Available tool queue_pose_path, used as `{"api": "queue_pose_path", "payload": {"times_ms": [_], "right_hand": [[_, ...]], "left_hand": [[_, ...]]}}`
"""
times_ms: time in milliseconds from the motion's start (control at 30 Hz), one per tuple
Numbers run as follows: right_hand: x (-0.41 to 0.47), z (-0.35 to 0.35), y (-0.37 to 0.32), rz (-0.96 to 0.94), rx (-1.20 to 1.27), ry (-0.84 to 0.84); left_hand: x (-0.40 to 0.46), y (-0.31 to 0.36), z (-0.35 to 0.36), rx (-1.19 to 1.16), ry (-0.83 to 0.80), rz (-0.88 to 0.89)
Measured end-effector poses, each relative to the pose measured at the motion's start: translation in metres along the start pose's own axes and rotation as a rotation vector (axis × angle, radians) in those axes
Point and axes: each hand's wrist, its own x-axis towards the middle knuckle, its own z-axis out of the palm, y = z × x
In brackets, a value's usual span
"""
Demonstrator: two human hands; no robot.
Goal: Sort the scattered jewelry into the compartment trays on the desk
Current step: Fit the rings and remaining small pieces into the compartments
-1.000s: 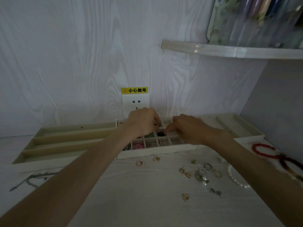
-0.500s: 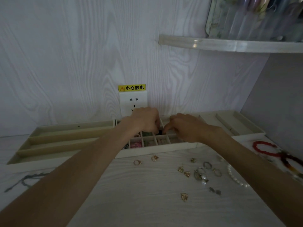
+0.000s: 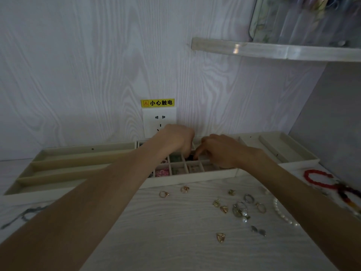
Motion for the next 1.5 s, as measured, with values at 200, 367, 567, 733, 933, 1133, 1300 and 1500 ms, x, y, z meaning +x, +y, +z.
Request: {"api": "queue_pose_path", "payload": {"times_ms": [200, 367, 567, 733, 933, 1133, 1300, 1500], "right_hand": [[0.004, 0.006, -0.001, -0.046, 0.020, 0.051], [0.006, 0.005, -0.001, -0.061, -0.026, 0.048], [0.004, 0.003, 0.001, -0.041, -0.033, 0.055], [0.002, -0.004, 0.003, -0.036, -0.010, 0.052], [0.001, -0.012, -0.002, -0.026, -0.054, 0.038], [0.002, -0.008, -0.006, 0.007, -0.097, 0.026], [0.003, -0.008, -0.006, 0.004, -0.130, 0.038], [0.005, -0.006, -0.008, 0.023, -0.128, 0.065]], "left_hand": [[0.001, 0.000, -0.002, -0.005, -0.024, 0.001], [0.001, -0.003, -0.001, -0.060, -0.038, -0.002], [0.001, -0.004, -0.001, -0.066, -0.037, -0.011], [-0.001, -0.003, -0.003, -0.061, -0.002, -0.011], [-0.004, -0.003, -0.003, -0.053, 0.049, -0.015], [-0.005, -0.002, -0.003, -0.014, 0.053, -0.021], [-0.006, 0.000, -0.005, 0.024, 0.006, -0.030], [-0.006, 0.006, -0.013, 0.093, -0.039, -0.023]]}}
